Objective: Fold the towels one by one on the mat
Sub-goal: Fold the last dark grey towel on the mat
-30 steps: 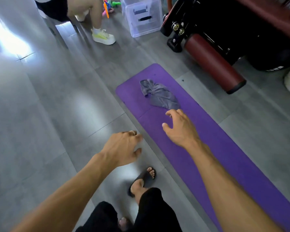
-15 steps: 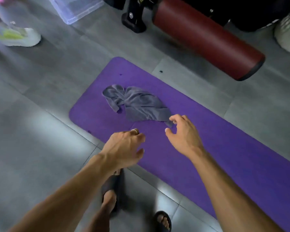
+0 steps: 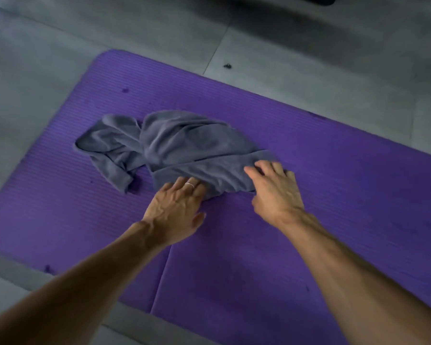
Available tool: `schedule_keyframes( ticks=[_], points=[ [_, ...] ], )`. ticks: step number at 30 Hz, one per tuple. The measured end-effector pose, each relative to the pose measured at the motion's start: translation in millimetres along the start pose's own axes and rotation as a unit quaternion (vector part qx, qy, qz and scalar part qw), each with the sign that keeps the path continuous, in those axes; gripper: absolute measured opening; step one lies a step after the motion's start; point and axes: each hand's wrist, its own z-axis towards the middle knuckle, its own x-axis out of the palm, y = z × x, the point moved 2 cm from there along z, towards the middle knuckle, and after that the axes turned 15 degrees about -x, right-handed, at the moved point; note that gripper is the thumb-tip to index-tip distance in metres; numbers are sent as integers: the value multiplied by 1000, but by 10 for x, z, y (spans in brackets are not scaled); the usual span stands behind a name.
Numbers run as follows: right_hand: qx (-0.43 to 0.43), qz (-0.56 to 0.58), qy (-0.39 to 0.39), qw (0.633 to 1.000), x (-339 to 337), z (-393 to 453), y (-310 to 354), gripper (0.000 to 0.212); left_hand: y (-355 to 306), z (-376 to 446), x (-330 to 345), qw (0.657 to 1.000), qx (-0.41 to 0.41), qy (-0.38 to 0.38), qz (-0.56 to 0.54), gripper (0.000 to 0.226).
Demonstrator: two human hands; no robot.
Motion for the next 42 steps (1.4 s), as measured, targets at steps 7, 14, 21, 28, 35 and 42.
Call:
schedule_keyframes(
  ticks=[7,14,21,28,35,42],
  points=[
    [-78,100,-91,988,283,124,-409,31,91,196,425,992,-8,-124,0,34],
    [-121,38,-40,991,-226,-373,-990,25,-544,102,-73,990,28,-129,-42,11],
    [-49,-48,-73,995,-632,-1463,-1894,20,-2045,40,-565,976,159,-81,-122,9],
    [176,231,-312,904,-386,-2521,-2869,34,-3686,108,-464,958,193,-24,-211,9],
    [194,261,-422,846,-536,-3548,-3789,39,-5217,-85,-244,926,206,-12,-316,12],
    [300,217,-119,921,781,-4218,-3655,51,-5277,-431,552,948,288,105,-86,55]
  ],
)
